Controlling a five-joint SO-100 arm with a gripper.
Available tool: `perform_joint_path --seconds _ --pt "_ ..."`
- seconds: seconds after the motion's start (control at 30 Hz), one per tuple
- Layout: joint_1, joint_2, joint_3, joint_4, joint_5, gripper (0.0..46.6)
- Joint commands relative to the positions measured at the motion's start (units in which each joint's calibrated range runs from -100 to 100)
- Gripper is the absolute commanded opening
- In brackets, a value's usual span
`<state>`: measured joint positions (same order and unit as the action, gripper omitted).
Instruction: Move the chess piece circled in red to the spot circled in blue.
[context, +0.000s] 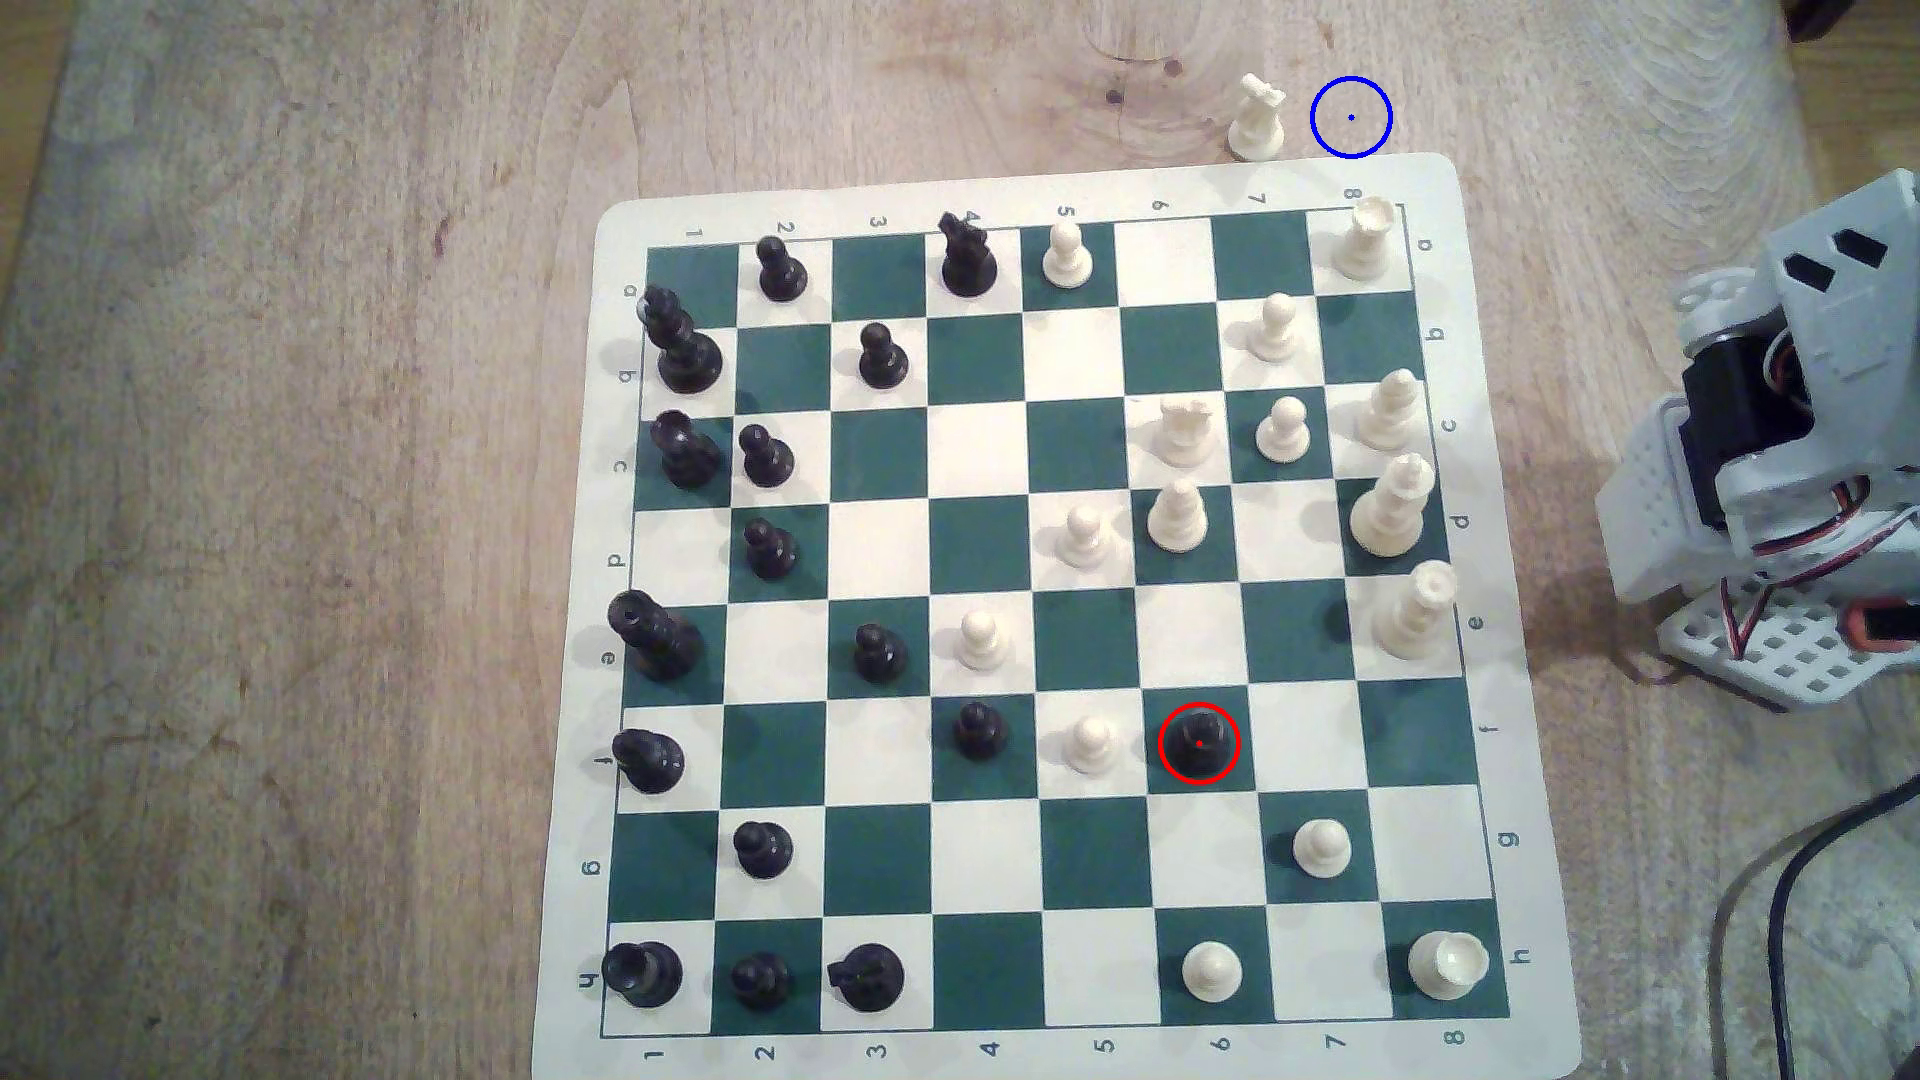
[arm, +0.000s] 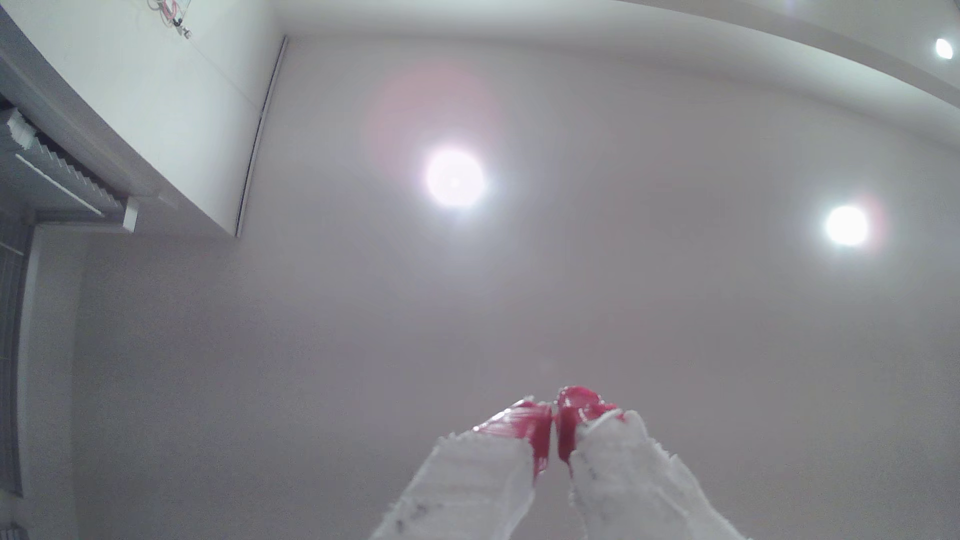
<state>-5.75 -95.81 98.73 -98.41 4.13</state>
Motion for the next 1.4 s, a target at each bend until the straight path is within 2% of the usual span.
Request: perform_joint_path --seconds 0.0,0.1,0.2,0.4,0.5,0.63,0.7,0.8,0.97,1.03,1.13,1.23,1.27,1.37 --pt "1.6 0.1 1.3 -1.3 0.1 0.3" --pt "1.6 0.1 1.3 0.9 0.1 0.3" --pt "1.7 0.1 1.3 10.4 0.1 0.3" --pt "2.7 0.1 -7.4 63.7 -0.2 0.3" --pt "2.9 0.1 -8.1 67.9 -0.3 0.3" --pt "0.7 0.1 -13.5 87.4 0.0 0.2" --pt "2.7 3.1 -17.8 100.4 0.0 0.2" --pt "4.2 4.3 -20.2 109.4 0.0 0.2" --pt "6.4 4.8 -28.1 130.8 -1.9 0.3" --pt "7.3 9.0 -34.6 138.6 -1.5 0.3" --pt "6.0 10.2 -35.6 141.5 0.1 0.5" --pt "2.5 10.8 -36.0 147.5 0.1 4.9" --pt "-0.3 11.7 -36.0 151.0 -0.1 7.9" --pt "-3.8 15.5 -37.5 155.9 -0.8 11.5"
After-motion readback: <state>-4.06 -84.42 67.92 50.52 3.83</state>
